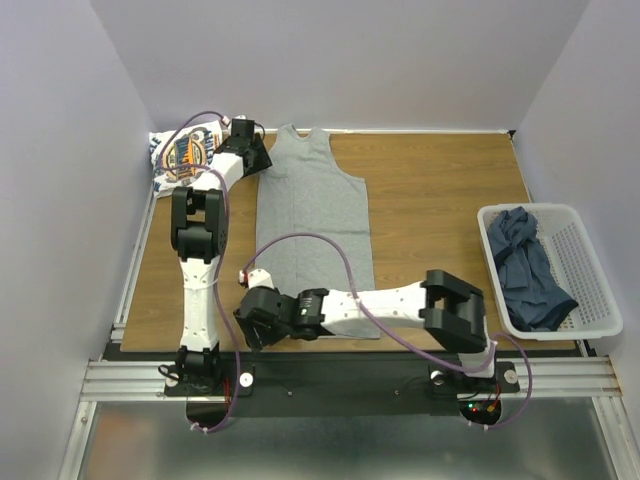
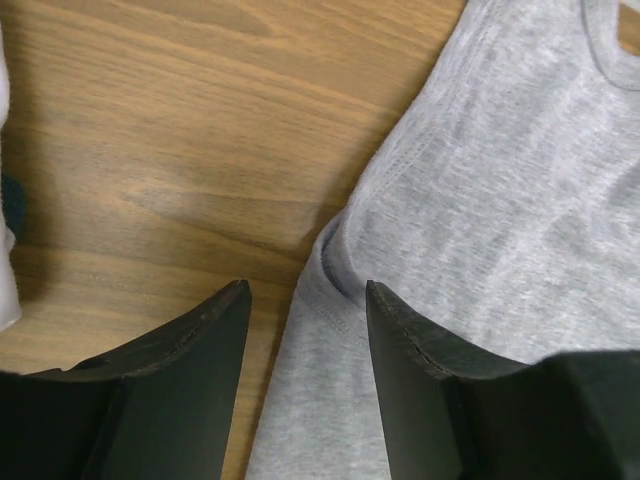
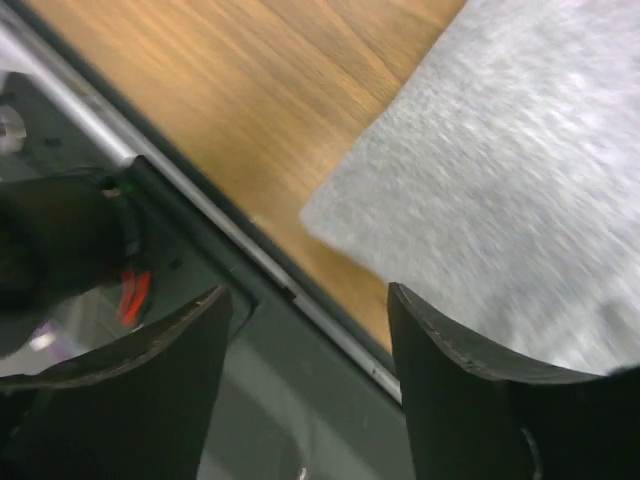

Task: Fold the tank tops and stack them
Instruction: Fold the tank top

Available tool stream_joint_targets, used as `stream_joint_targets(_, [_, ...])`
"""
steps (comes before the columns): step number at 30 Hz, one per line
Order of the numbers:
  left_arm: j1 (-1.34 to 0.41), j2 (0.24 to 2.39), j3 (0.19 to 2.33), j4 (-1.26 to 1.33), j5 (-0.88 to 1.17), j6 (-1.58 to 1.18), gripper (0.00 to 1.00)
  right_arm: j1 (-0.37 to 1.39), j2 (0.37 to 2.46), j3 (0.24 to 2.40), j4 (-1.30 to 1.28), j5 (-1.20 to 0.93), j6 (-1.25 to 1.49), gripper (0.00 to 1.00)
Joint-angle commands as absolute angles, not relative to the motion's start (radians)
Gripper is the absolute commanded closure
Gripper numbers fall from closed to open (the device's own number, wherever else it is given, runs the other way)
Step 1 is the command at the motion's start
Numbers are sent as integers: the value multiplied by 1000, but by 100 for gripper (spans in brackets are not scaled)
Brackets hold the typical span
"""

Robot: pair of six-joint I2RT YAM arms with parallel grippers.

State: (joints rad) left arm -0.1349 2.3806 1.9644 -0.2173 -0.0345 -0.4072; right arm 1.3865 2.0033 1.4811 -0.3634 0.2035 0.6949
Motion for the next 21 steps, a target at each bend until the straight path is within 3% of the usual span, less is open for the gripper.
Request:
stream_joint_targets(1, [-130, 2206, 1996, -178, -43, -406, 37, 1362, 1800, 1415, -311, 258, 676, 29])
stream_joint_targets(4, [-132, 2132, 1974, -181, -63, -425, 37, 1260, 1671, 1309, -311, 256, 683, 29])
stream_joint_targets(12, [-242, 1835, 1630, -78, -83, -509, 44, 675, 1535, 1244, -262, 33, 539, 30])
stream_joint_targets(17, [-406, 1619, 1354, 23, -81, -566, 48, 355, 1731, 1339, -193, -158, 476, 32])
stream_joint_targets(21, [-553, 1479, 1102, 58, -109, -590, 50, 263, 1927, 1513, -153, -291, 443, 37])
